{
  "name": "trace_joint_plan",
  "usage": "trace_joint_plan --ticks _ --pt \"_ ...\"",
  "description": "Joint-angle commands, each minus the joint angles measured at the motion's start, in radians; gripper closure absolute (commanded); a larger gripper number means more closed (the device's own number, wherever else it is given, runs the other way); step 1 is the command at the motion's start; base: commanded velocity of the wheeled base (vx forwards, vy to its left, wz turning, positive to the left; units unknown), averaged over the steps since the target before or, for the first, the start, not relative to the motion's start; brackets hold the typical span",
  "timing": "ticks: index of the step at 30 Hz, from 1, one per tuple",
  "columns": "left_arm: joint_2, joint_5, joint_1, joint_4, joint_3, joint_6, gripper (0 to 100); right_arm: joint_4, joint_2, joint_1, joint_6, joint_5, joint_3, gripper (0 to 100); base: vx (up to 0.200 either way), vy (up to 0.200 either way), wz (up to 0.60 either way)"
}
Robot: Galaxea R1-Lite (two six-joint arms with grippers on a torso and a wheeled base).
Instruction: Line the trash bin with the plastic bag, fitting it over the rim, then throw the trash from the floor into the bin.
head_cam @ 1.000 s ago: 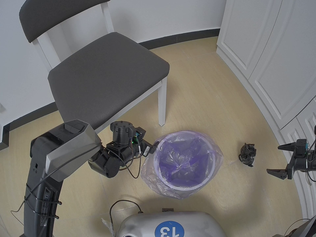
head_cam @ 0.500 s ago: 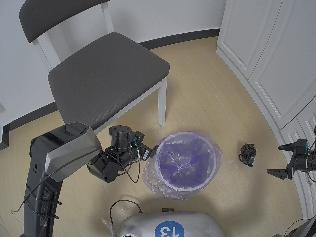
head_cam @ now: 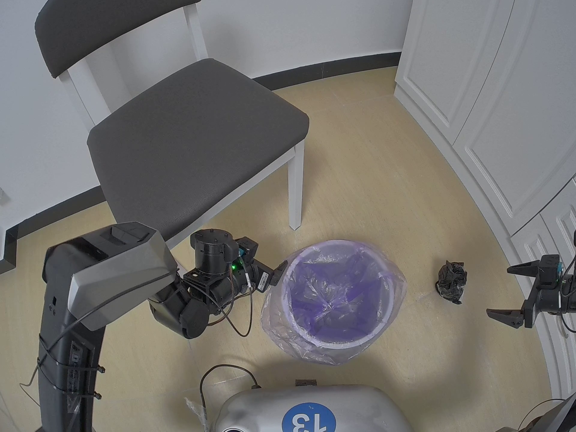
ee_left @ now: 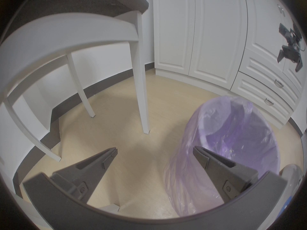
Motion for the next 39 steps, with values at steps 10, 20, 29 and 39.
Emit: trace_joint_plan --ticks 10,20,29,39 --pt "-0.268 0.0 -0.046 -0.011 0.12 -0.007 0 0.001 -0.037 -0.001 0.004 0.001 0.002 0 0.0 0.0 0.0" --pt "-0.455 0.008 -0.129 -0.012 0.247 -0.043 0 -0.001 -0.066 -0.012 0.009 -0.004 0.008 0 0.0 0.0 0.0" --pt "-0.593 0.008 -0.178 -0.005 0.304 -0.087 0 0.001 -0.103 -0.02 0.038 -0.006 0.018 0 0.0 0.0 0.0" --pt "-0.785 0.034 -0.267 -0.018 0.391 -0.19 0 -0.004 -0.065 0.042 0.202 -0.047 -0.005 0 0.0 0.0 0.0"
